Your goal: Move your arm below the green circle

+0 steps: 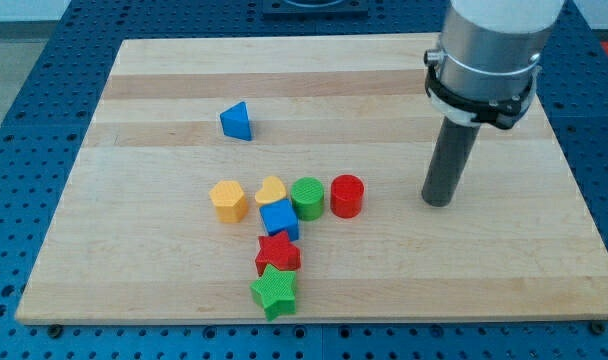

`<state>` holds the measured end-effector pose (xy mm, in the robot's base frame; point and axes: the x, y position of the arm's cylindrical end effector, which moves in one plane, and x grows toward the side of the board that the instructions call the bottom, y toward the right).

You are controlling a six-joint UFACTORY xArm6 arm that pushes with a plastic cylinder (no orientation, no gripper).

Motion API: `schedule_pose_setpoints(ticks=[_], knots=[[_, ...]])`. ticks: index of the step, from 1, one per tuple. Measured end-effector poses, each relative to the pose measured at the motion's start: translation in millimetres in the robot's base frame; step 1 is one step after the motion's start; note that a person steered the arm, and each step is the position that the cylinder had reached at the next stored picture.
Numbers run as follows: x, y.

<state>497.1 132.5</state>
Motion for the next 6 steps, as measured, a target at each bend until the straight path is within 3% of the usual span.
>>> schedule_pose_setpoints(ticks=[2, 6], knots=[[26, -22], [32, -45]])
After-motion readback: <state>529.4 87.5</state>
